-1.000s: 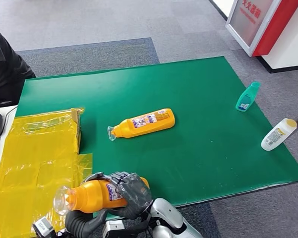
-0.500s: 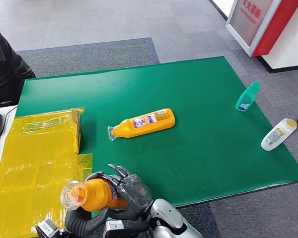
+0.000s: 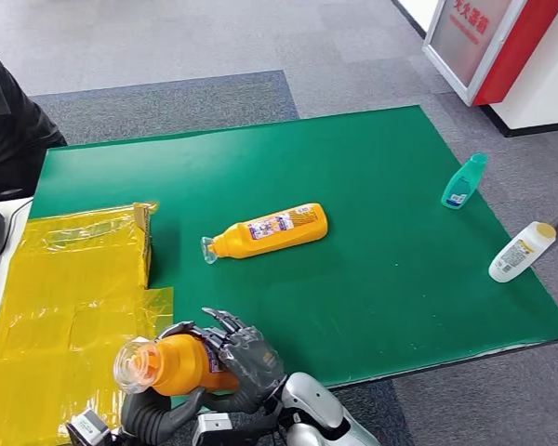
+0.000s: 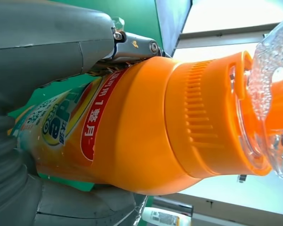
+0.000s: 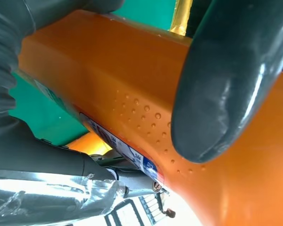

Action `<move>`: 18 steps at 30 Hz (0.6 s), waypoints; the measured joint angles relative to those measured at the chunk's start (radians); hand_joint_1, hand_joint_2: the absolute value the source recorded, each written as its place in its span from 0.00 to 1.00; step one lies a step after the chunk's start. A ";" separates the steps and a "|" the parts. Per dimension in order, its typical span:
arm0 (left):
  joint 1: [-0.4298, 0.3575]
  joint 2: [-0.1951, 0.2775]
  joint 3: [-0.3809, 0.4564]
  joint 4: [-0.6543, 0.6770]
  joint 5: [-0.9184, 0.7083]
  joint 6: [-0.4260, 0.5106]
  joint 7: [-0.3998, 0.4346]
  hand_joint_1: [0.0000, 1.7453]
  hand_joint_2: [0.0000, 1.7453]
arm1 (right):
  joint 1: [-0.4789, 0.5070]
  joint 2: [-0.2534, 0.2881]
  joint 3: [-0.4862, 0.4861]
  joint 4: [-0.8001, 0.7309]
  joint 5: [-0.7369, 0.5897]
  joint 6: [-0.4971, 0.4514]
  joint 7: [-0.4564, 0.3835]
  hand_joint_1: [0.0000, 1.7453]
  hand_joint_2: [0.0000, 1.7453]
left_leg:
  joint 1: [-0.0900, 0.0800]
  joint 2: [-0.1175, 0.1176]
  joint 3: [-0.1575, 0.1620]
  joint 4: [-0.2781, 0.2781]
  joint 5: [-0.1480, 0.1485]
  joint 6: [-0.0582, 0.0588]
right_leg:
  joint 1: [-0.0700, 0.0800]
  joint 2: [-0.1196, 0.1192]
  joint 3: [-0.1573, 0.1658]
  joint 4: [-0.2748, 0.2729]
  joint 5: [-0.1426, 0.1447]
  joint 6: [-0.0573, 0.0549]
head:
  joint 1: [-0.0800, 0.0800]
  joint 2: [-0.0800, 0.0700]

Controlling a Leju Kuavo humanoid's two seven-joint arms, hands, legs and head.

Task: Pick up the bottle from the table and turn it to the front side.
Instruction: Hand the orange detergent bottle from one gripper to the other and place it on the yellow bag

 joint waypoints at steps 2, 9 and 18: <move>0.003 -0.003 0.001 -0.005 -0.018 0.024 0.000 1.00 1.00 | 0.001 0.000 -0.002 -0.001 0.001 -0.004 0.003 0.00 1.00 | 0.000 0.000 0.000 0.000 0.000 0.000 | 0.000 0.000 0.000 0.000 0.000 0.000 | 0.000 0.000; 0.046 -0.022 0.056 -0.117 -0.121 0.234 -0.004 1.00 1.00 | 0.059 -0.014 -0.043 -0.060 -0.006 -0.040 0.055 0.00 1.00 | 0.000 0.000 -0.001 0.000 0.000 0.000 | 0.000 0.000 0.000 0.000 -0.001 0.000 | 0.000 0.000; 0.126 -0.038 0.242 -0.306 -0.285 0.592 -0.004 1.00 1.00 | 0.221 -0.081 -0.125 -0.228 -0.087 -0.108 0.083 0.00 1.00 | 0.000 0.000 -0.002 0.000 -0.002 -0.001 | 0.000 0.000 0.000 0.000 -0.001 -0.001 | 0.000 0.000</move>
